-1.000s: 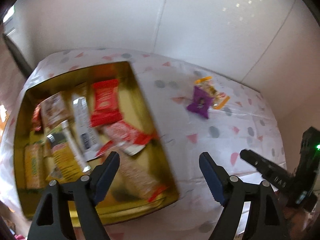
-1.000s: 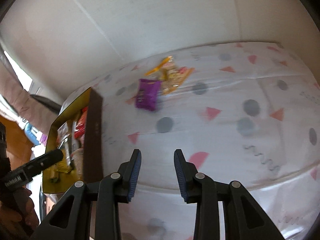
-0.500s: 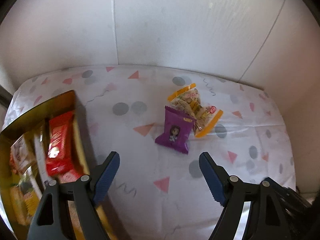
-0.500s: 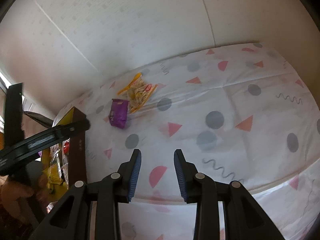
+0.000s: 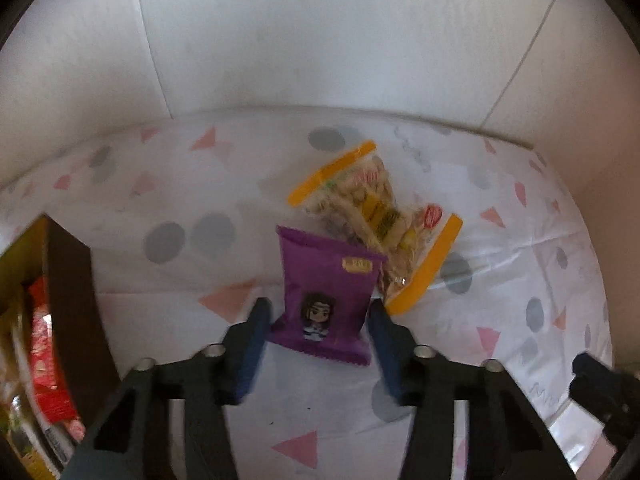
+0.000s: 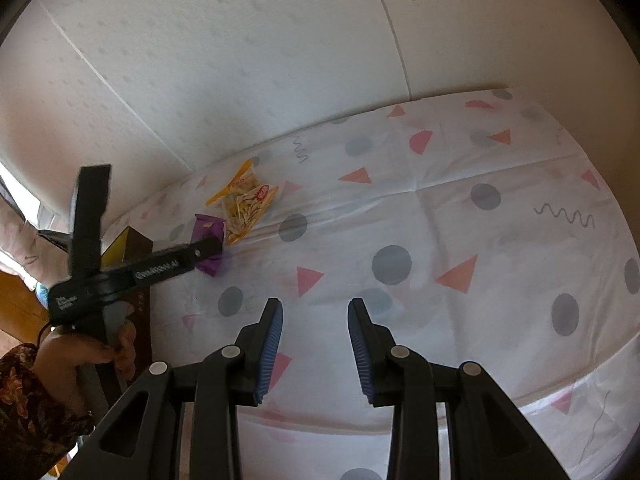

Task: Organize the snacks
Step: 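Grasp the purple candy packet with the left tool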

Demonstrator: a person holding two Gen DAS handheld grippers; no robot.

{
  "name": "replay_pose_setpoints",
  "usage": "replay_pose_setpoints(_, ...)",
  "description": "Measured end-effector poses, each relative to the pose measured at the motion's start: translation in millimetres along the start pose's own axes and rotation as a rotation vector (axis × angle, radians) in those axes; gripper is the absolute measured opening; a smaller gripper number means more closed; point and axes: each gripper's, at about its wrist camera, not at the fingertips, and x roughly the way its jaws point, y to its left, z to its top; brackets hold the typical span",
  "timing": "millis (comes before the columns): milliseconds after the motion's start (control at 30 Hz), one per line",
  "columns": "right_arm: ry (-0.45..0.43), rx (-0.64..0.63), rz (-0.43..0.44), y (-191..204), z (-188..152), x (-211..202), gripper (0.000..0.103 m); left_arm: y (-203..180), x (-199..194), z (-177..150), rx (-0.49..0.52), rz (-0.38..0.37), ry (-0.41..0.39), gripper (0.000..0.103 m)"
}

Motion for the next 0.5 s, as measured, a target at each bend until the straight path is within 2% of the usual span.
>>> replay_pose_setpoints(167, 0.004, -0.035, 0.011, 6, 9, 6, 0.034, -1, -8, -10, 0.033, 0.009, -0.033, 0.041)
replay_pose_setpoints(367, 0.034, -0.135, 0.041, 33, 27, 28, 0.034, 1, -20, -36, -0.013, 0.015, -0.039, 0.040)
replay_pose_setpoints(433, 0.035, -0.189, 0.020, 49, 37, 39, 0.035, 1, -23, -42, -0.020, 0.007, -0.035, 0.040)
replay_pose_setpoints(500, 0.038, -0.237, -0.001, 63, 45, 50, 0.039, 1, -27, -49, -0.021, 0.006, -0.038, 0.040)
